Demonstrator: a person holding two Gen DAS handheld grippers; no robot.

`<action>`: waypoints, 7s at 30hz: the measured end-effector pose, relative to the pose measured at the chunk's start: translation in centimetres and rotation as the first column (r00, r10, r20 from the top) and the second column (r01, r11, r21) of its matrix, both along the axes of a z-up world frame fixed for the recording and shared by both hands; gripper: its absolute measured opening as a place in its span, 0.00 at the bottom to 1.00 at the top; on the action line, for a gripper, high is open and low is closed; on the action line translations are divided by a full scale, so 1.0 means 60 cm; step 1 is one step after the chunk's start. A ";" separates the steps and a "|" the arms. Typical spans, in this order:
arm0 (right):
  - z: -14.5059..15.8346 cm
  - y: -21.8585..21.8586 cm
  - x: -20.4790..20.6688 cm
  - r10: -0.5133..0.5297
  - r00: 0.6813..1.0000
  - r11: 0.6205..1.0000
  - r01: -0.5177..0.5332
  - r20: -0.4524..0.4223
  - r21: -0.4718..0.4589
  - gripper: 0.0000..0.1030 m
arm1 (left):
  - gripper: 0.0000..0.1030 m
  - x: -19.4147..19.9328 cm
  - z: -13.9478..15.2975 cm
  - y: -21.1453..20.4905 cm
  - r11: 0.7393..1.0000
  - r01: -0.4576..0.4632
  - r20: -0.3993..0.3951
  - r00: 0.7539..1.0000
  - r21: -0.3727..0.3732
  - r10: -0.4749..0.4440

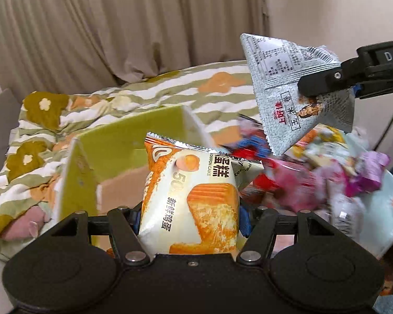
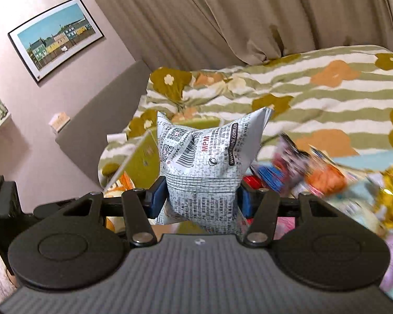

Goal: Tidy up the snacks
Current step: 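Lift both held packets and carry them over the yellow-green box, then open both tools to drop the packets into the box, then move both tools back over the snack pile, then grasp a white printed bag with the left tool while the right tool grasps a purple bag, then carry both held bags over the box and lower them inside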

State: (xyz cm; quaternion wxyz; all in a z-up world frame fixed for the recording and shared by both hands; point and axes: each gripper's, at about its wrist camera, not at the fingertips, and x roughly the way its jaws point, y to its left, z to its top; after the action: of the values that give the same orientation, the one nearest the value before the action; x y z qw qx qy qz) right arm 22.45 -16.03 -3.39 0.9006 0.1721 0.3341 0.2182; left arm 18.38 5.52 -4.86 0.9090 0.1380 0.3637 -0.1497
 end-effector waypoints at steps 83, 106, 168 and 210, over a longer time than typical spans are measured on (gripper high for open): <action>0.018 0.283 0.129 -0.296 0.954 0.911 0.269 -0.044 -0.312 1.00 | 0.97 0.115 0.064 0.171 0.955 -0.250 0.053 0.964 -0.159 0.261; 0.004 -0.099 -0.119 -0.338 0.940 0.852 0.329 0.053 -0.407 1.00 | 0.97 -0.081 0.021 -0.201 0.976 -0.026 0.005 1.000 -0.216 0.028; -0.260 -0.221 -0.061 -0.090 0.989 0.776 -0.002 -0.114 -0.631 1.00 | 0.70 -0.095 -0.197 -0.408 0.969 0.213 -0.203 0.962 0.128 -0.184; -0.043 -0.186 -0.169 -0.079 0.992 0.850 0.116 0.094 -0.514 0.85 | 0.70 -0.146 0.030 -0.253 0.994 -0.099 0.109 0.989 -0.048 0.104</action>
State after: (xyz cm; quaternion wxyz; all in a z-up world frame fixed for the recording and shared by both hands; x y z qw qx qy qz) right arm 12.29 -27.21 -5.99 0.9345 -0.0677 0.3401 0.0799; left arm 9.61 -9.63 -3.08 0.9370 0.1081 0.3158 -0.1028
